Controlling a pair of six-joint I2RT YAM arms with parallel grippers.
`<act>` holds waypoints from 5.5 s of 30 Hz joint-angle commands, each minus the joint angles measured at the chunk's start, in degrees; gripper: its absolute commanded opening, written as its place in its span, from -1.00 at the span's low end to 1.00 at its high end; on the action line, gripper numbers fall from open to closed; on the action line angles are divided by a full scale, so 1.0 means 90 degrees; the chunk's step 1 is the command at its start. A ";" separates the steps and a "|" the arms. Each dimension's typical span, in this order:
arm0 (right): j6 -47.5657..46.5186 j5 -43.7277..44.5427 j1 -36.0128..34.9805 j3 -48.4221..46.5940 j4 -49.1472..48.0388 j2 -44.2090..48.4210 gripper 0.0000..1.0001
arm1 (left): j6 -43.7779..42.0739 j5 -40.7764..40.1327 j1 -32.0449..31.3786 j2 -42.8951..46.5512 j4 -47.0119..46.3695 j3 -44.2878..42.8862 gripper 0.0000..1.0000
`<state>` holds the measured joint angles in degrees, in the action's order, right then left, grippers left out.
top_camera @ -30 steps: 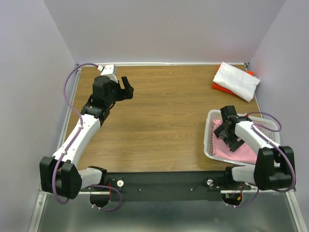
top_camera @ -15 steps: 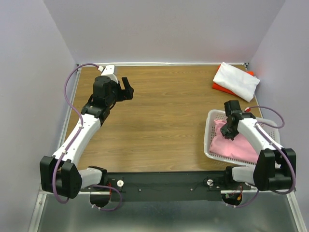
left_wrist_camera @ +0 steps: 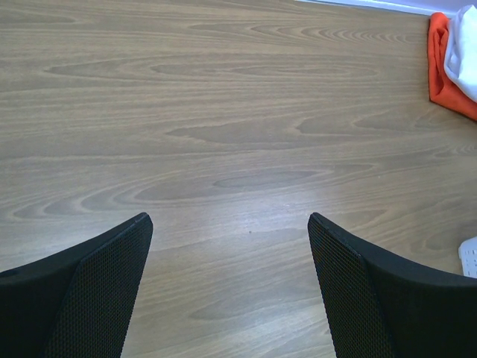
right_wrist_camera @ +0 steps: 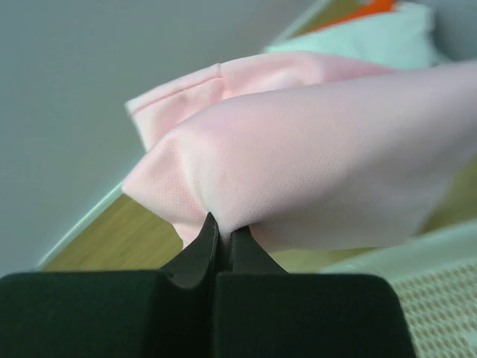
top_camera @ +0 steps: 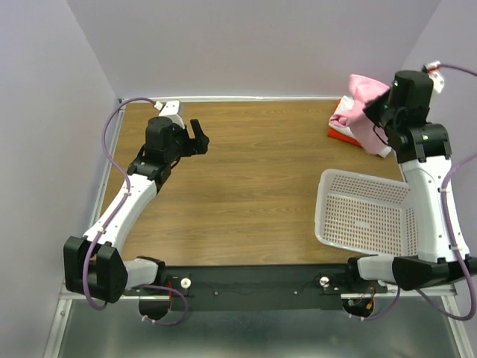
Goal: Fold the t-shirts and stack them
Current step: Move the tshirt to the center of the board, then flatten the tshirt out
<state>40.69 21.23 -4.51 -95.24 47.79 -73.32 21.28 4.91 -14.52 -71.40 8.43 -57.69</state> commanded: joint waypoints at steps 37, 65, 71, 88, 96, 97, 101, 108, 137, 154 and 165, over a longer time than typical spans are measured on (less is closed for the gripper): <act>-0.2167 -0.2251 -0.1688 0.0475 -0.1765 -0.4020 0.43 | 0.0146 0.2032 -0.0661 -0.3608 0.0674 -0.2670 0.52; -0.2382 -0.4605 -0.1374 0.0036 -0.1794 -0.5203 0.00 | -0.0342 0.3408 -0.0925 -0.5631 0.1476 -0.3775 -0.13; -0.2226 -0.4947 -0.1374 -0.0227 -0.1785 -0.5096 -0.99 | -0.0080 0.3575 -0.0576 -0.5320 0.1233 -0.3717 -0.98; -0.2197 -0.4519 -0.1003 -0.1903 -0.1707 -0.3837 -0.99 | -0.0089 0.2034 0.2483 -0.1630 0.2247 -0.4160 -1.00; -0.1816 -0.3941 -0.1022 0.1086 -0.1628 -0.2967 0.00 | 0.0175 0.1105 0.2561 -0.0047 0.2890 -0.1424 -0.07; -0.1777 -0.3990 -0.1022 0.1216 -0.1628 -0.2957 0.12 | 0.0165 0.1086 0.2561 0.0022 0.2979 -0.1055 0.08; -0.1835 -0.3932 -0.1022 0.1296 -0.1628 -0.3054 0.30 | 0.0048 0.0978 0.2561 0.0179 0.3029 -0.0748 0.33; -0.2089 -0.4332 -0.1129 0.0222 -0.1648 -0.3814 0.31 | -0.0157 0.1447 0.2327 -0.0951 0.2581 -0.1382 0.33; -0.2372 -0.3658 -0.1745 -0.1351 -0.1658 -0.6004 0.27 | -0.0392 0.0315 0.0130 -0.4196 0.2326 -0.3043 0.20; -0.2187 -0.3707 -0.1745 -0.1039 -0.1648 -0.5701 0.26 | -0.0480 -0.0496 0.0382 -0.4568 0.2384 -0.3220 -0.02; -0.2206 -0.3707 -0.1745 -0.0843 -0.1648 -0.5526 0.27 | -0.0987 -0.0699 0.1458 -0.4596 0.2102 -0.3062 -0.02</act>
<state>20.91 -12.97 -20.18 -103.59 32.88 -126.10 15.11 1.87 -1.45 -113.54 29.23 -85.80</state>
